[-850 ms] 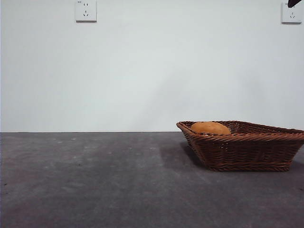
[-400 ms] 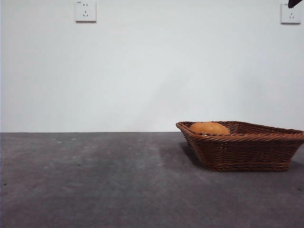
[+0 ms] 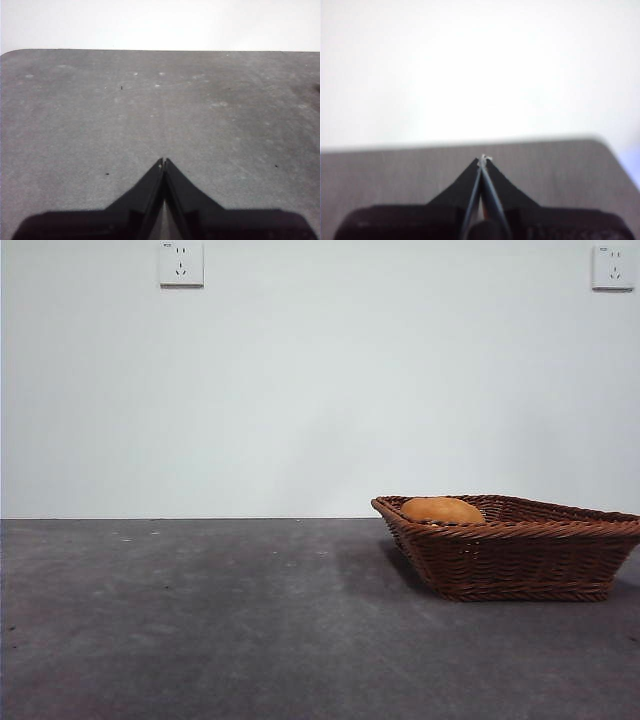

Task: Help me put the vegetables on the table into the basket

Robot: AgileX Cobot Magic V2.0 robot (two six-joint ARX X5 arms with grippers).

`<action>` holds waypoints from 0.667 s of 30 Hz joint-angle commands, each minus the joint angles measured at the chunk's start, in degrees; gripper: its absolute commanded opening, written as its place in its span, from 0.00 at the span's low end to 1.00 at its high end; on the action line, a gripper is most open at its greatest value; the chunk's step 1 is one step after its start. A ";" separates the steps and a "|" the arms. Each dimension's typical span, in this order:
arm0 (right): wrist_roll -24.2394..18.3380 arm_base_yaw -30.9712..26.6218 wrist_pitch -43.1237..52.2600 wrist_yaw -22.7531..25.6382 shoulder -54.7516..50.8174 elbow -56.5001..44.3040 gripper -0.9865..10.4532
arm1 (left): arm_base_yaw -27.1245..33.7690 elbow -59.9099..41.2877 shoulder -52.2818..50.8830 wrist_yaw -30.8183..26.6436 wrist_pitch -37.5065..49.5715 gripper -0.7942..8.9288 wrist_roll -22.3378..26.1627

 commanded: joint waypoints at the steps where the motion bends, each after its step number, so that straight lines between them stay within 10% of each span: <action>1: 0.04 -0.09 5.90 0.26 -10.58 -12.83 0.09 | 0.13 -0.59 0.02 0.04 0.28 0.08 -0.57; 20: -5.68 -0.20 24.94 5.03 -45.13 -63.17 0.09 | 0.15 -0.59 0.55 0.02 0.28 0.08 -0.57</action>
